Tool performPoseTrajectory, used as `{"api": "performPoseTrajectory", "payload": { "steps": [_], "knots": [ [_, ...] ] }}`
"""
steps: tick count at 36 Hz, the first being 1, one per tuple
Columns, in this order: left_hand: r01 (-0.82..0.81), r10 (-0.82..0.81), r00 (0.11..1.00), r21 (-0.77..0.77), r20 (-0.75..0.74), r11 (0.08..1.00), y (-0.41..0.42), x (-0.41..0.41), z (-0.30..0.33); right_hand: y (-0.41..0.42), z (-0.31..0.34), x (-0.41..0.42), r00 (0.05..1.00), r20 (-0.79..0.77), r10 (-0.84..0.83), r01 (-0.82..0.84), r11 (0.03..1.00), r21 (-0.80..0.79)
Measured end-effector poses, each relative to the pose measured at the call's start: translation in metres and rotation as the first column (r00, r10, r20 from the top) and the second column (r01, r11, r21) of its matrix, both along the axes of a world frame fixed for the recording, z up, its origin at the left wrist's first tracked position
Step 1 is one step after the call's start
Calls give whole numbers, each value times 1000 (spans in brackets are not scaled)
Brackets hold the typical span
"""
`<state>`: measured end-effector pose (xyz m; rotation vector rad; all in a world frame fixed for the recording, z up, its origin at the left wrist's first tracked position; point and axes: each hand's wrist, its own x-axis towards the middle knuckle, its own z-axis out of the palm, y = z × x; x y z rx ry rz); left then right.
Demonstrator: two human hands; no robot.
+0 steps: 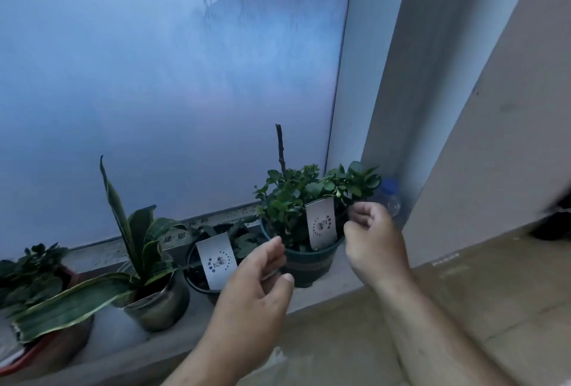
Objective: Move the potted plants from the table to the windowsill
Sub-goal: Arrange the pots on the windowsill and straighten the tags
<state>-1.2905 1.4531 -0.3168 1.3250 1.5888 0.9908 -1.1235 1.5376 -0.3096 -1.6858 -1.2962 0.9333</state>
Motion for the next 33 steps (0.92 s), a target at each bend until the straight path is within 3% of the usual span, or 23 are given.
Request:
{"api": "performPoseTrajectory", "payload": {
  "steps": [14,33],
  "knots": [
    [127,-130,991,102,18,987,34,53,15,8,-7,1,997,-49,64,-66,997,-50],
    [69,-71,997,46,31,997,34,50,4,10,-11,-2,999,-27,41,-43,998,-45]
  ]
}}
